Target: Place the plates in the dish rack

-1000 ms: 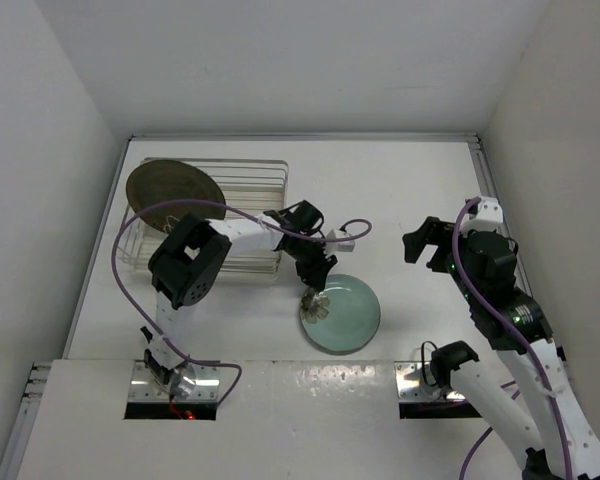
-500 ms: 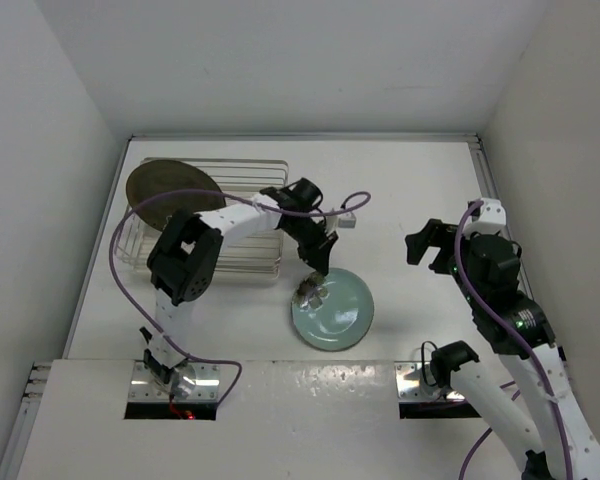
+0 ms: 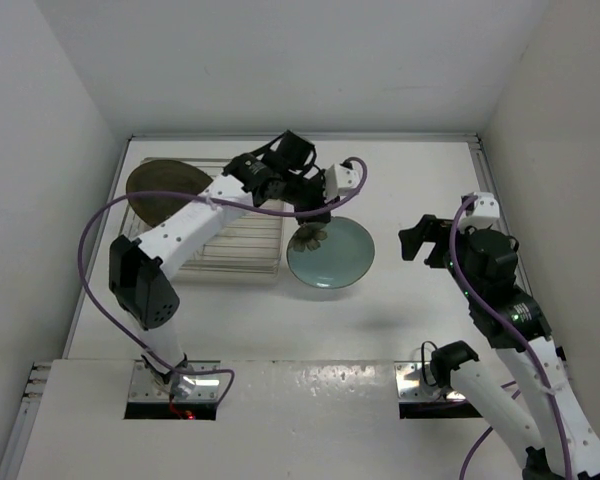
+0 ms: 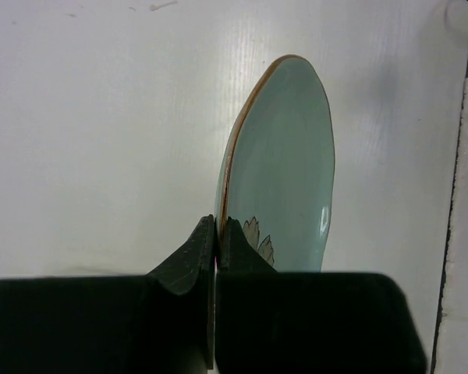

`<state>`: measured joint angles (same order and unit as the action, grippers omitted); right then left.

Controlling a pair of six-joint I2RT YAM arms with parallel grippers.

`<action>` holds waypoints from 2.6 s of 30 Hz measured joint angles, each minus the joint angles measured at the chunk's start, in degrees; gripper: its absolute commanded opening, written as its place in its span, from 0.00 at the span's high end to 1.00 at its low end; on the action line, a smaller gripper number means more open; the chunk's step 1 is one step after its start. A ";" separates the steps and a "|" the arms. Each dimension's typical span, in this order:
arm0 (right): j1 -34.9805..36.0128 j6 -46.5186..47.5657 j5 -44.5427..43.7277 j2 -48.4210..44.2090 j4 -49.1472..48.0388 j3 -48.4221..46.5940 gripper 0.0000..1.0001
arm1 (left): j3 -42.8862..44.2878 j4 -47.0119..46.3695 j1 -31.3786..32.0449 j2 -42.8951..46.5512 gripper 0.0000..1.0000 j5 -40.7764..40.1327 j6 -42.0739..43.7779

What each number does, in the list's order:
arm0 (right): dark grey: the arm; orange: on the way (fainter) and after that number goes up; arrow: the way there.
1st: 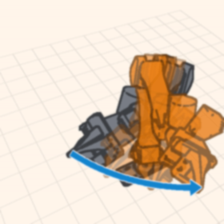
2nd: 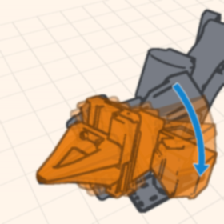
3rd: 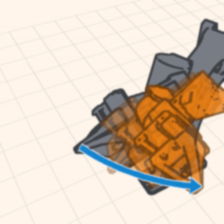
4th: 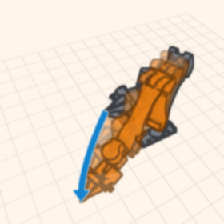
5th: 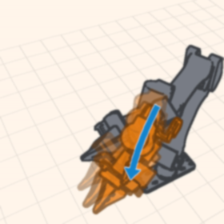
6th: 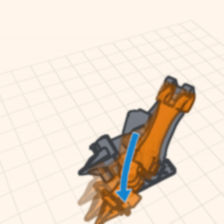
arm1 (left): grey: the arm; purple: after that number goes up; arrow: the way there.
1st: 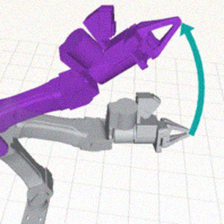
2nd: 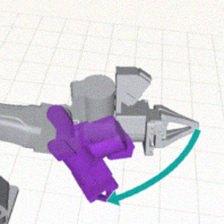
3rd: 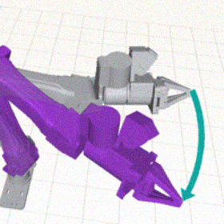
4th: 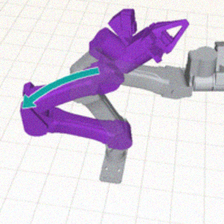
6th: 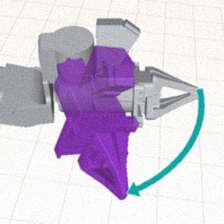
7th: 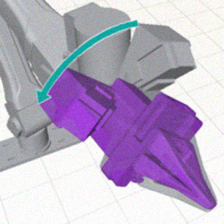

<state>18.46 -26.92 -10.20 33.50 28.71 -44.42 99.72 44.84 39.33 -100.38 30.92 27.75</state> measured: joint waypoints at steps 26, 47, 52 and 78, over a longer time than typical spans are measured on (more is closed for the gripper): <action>0.00 0.13 7.87 11.58 -10.54 2.93 0.01 | 21.90 29.90 -36.65 20.55 1.00 -0.61 36.83; 0.00 2.27 7.78 11.13 -13.07 2.93 0.01 | 4.44 33.24 -45.42 16.76 1.00 2.54 72.52; 0.00 2.23 7.69 11.93 -13.07 2.93 0.01 | 4.44 33.11 -45.42 16.74 1.00 2.25 77.85; 0.00 2.12 7.15 13.40 -13.11 2.05 0.01 | -9.84 25.22 -45.70 14.84 1.00 -3.28 83.10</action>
<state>18.46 -24.80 -3.05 46.89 15.59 -42.37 89.89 70.06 -6.37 -85.54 27.64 110.85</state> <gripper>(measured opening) 0.993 0.042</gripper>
